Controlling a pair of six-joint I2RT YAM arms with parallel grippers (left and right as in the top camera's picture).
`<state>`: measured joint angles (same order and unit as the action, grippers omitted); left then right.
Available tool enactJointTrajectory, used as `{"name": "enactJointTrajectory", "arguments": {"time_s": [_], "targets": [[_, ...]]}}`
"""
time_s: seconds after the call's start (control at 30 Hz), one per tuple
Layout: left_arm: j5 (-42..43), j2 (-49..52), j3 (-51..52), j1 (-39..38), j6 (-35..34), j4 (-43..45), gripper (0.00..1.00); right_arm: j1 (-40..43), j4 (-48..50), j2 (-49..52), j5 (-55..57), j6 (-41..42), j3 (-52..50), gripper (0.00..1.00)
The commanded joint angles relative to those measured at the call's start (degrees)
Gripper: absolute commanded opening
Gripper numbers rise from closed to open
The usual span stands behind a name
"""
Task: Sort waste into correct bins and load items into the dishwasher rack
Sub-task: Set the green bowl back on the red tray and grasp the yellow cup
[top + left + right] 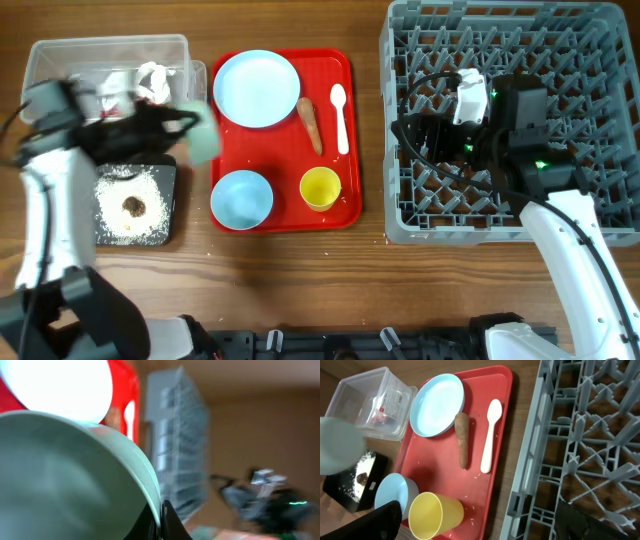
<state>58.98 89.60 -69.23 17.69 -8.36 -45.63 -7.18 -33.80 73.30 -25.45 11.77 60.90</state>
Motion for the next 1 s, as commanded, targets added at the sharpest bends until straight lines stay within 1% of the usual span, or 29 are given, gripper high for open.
{"name": "enactJointTrajectory", "arguments": {"time_s": [0.0, 0.03, 0.07, 0.1, 0.2, 0.27, 0.33, 0.4, 0.43, 0.47, 0.6, 0.63, 0.67, 0.7, 0.73, 0.77, 0.8, 0.9, 0.97], "targets": [[-31.2, 0.5, -0.2, -14.9, -2.9, 2.8, 0.04, 0.0, 0.0, 0.4, 0.3, 0.4, 0.5, 1.00], [-37.3, 1.3, -0.2, -19.0, -2.9, 3.6, 0.04, 0.0, 0.1, 0.4, 0.3, 0.4, 0.5, 1.00], [-41.0, 1.8, -0.2, -21.4, -3.0, 4.0, 0.04, 0.0, 0.1, 0.4, 0.3, 0.4, 0.5, 1.00], [-46.4, 2.7, -0.2, -24.9, -3.5, 4.6, 0.04, 0.0, 0.1, 0.4, 0.3, 0.3, 0.5, 1.00], [-57.6, 5.9, -0.2, -32.4, -4.2, 7.0, 0.04, 0.0, 0.1, 0.4, 0.3, 0.4, 0.5, 1.00], [-61.6, 8.3, -0.2, -36.1, -4.1, 9.3, 0.04, 0.0, 0.1, 0.4, 0.3, 0.3, 0.5, 1.00], [-62.7, 10.0, -0.2, -37.9, -4.1, 10.4, 0.04, 0.0, 0.0, 0.4, 0.3, 0.3, 0.5, 1.00], [-62.7, 11.6, -0.2, -39.2, -4.1, 10.8, 0.05, 0.0, 0.0, 0.4, 0.3, 0.3, 0.5, 1.00], [-62.7, 12.2, -0.2, -39.5, -4.1, 10.9, 0.08, 0.0, 0.1, 0.4, 0.3, 0.3, 0.5, 1.00], [-62.7, 12.7, -0.2, -39.6, -4.1, 11.0, 0.19, 0.0, 0.1, 0.4, 0.3, 0.3, 0.5, 1.00], [-62.6, 12.5, -0.4, -39.6, -4.2, 10.7, 0.41, 0.0, 0.1, 0.4, 0.3, 0.2, 0.5, 1.00], [-61.8, 12.0, -1.4, -39.6, -4.2, 9.7, 0.44, 0.0, 0.1, 0.4, 0.3, 0.2, 0.5, 1.00], [-60.2, 11.1, -3.2, -39.6, -5.2, 7.6, 0.48, 0.0, 0.1, 0.4, 0.3, 0.3, 0.5, 1.00], [-57.4, 9.9, -6.1, -39.6, -6.0, 4.6, 0.55, 0.0, 0.1, 0.4, 0.3, 0.2, 0.5, 1.00], [-54.6, 9.0, -8.6, -39.6, -6.0, 2.3, 0.61, 0.0, 0.1, 0.4, 0.3, 0.2, 0.5, 1.00], [-52.8, 8.4, -9.9, -39.6, -5.6, 1.1, 0.64, 0.0, 0.1, 0.4, 0.3, 0.2, 0.5, 1.00], [-49.7, 7.6, -11.3, -39.6, -4.6, -0.1, 0.70, 0.0, 0.1, 0.4, 0.4, 0.2, 0.5, 1.00], [-42.2, 6.9, -11.5, -39.7, 0.6, -2.0, 0.73, 0.0, 0.1, 0.4, 0.4, 0.2, 0.5, 1.00], [-42.1, 7.9, -11.0, -40.5, 3.6, -4.6, 0.72, 0.0, 0.1, 0.4, 0.3, 0.3, 0.5, 1.00]]}}
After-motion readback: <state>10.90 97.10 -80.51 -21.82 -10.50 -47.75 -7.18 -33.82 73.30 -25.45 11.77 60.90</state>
